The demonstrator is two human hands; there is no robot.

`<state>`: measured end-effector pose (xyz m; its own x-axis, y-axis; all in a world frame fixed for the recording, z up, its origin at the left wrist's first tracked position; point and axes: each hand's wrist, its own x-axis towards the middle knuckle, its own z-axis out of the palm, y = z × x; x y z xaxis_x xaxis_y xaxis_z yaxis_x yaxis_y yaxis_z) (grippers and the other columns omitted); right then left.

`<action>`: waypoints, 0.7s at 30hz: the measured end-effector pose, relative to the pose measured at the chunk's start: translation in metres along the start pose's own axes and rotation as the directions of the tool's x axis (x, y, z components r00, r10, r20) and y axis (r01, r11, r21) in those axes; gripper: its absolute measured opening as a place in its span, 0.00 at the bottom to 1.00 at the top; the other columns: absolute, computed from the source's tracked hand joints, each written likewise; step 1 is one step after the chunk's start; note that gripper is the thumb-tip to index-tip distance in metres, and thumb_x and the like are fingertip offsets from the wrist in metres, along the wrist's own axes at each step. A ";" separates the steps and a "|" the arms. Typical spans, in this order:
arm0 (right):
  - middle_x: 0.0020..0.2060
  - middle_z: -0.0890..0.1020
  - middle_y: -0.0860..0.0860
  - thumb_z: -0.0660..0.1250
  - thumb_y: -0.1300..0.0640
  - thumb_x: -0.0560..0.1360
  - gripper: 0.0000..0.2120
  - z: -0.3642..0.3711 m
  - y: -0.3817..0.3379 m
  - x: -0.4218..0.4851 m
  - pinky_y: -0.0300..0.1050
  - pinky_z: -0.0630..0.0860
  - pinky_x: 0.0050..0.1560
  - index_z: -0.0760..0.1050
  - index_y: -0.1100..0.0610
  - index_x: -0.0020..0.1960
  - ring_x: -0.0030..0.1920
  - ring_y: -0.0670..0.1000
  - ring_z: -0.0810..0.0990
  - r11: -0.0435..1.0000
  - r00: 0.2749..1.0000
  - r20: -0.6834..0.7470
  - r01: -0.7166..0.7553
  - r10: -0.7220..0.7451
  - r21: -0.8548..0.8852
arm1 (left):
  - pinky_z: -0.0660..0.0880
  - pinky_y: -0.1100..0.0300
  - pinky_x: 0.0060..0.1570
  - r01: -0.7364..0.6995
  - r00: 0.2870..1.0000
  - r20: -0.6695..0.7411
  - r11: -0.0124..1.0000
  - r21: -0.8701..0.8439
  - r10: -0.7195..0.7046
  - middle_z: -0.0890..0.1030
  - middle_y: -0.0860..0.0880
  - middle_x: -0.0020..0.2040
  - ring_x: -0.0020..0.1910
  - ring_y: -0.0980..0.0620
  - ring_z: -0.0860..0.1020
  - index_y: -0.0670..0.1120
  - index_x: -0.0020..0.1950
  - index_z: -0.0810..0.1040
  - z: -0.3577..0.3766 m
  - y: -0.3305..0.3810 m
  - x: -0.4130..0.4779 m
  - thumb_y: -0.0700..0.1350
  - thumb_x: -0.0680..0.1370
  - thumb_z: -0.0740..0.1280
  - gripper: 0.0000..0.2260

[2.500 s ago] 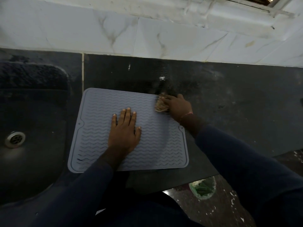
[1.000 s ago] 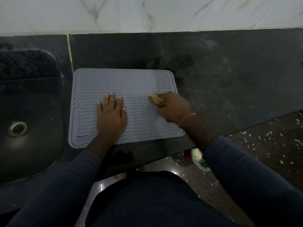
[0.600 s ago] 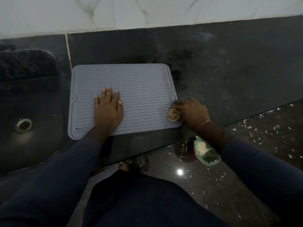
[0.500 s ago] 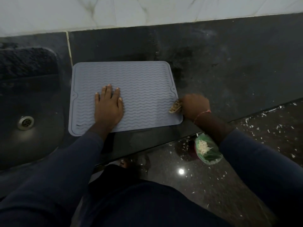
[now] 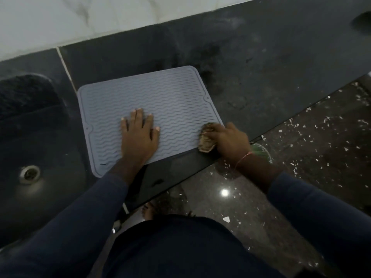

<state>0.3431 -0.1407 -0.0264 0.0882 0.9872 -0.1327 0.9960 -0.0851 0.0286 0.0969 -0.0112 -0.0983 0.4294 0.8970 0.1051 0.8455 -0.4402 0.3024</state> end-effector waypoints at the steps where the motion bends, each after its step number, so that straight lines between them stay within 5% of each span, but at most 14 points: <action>1: 0.66 0.75 0.46 0.61 0.55 0.77 0.15 -0.002 0.009 0.002 0.49 0.76 0.43 0.77 0.45 0.62 0.57 0.57 0.73 0.996 0.996 0.030 -0.083 0.083 -0.025 | 0.50 0.39 0.73 -0.045 0.999 0.009 0.999 0.009 0.045 0.65 0.38 0.74 0.74 0.39 0.61 0.43 0.73 0.69 0.001 0.001 -0.005 0.57 0.80 0.54 0.26; 5: 0.56 0.80 0.52 0.61 0.59 0.75 0.14 -0.021 0.007 0.007 0.52 0.78 0.49 0.79 0.52 0.58 0.57 0.57 0.76 0.923 0.923 0.033 -0.384 0.383 0.023 | 0.51 0.40 0.73 -0.086 0.996 0.025 0.996 0.003 0.086 0.63 0.39 0.75 0.75 0.40 0.60 0.44 0.75 0.66 0.002 -0.001 -0.012 0.57 0.81 0.54 0.27; 9: 0.65 0.75 0.49 0.61 0.57 0.75 0.16 -0.020 -0.088 0.010 0.53 0.78 0.53 0.77 0.50 0.61 0.59 0.57 0.76 0.960 0.990 -0.061 -0.109 0.129 0.260 | 0.51 0.39 0.73 -0.099 0.995 0.029 0.995 0.014 0.098 0.63 0.39 0.75 0.75 0.40 0.59 0.43 0.75 0.65 0.002 -0.001 -0.009 0.56 0.81 0.54 0.26; 12: 0.58 0.80 0.50 0.55 0.53 0.72 0.19 -0.003 -0.134 0.002 0.44 0.76 0.37 0.82 0.48 0.53 0.48 0.57 0.79 0.967 0.999 -0.048 -0.006 0.019 0.253 | 0.52 0.39 0.73 -0.110 0.994 0.029 0.994 0.021 0.109 0.63 0.38 0.75 0.75 0.40 0.60 0.43 0.75 0.65 0.003 -0.003 -0.009 0.55 0.81 0.52 0.26; 15: 0.59 0.80 0.48 0.50 0.51 0.70 0.24 0.000 -0.085 -0.002 0.46 0.75 0.36 0.82 0.47 0.54 0.49 0.58 0.78 0.984 0.996 -0.084 -0.020 0.035 0.178 | 0.50 0.41 0.73 -0.103 0.994 0.021 0.994 0.018 0.103 0.62 0.40 0.76 0.75 0.41 0.59 0.44 0.75 0.64 0.002 -0.003 -0.009 0.55 0.81 0.53 0.25; 18: 0.65 0.76 0.46 0.60 0.57 0.74 0.17 -0.003 -0.016 0.004 0.50 0.76 0.42 0.79 0.46 0.59 0.56 0.58 0.74 0.979 0.982 -0.001 -0.187 0.188 0.087 | 0.50 0.41 0.73 -0.097 0.995 0.014 0.995 0.012 0.097 0.63 0.40 0.76 0.75 0.41 0.59 0.44 0.75 0.65 0.002 -0.002 -0.010 0.54 0.81 0.54 0.25; 21: 0.58 0.80 0.48 0.62 0.59 0.74 0.16 -0.015 0.009 0.018 0.50 0.78 0.44 0.80 0.48 0.58 0.55 0.57 0.75 0.951 0.951 0.042 -0.308 0.308 -0.012 | 0.51 0.40 0.73 -0.075 0.997 -0.005 0.997 0.006 0.075 0.64 0.40 0.75 0.75 0.41 0.61 0.44 0.73 0.67 0.003 -0.001 -0.009 0.53 0.80 0.56 0.24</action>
<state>0.3539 -0.1216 -0.0140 0.3912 0.9065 -0.1589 0.9202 -0.3831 0.0798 0.0928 -0.0192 -0.1028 0.4903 0.8614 0.1325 0.8124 -0.5068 0.2883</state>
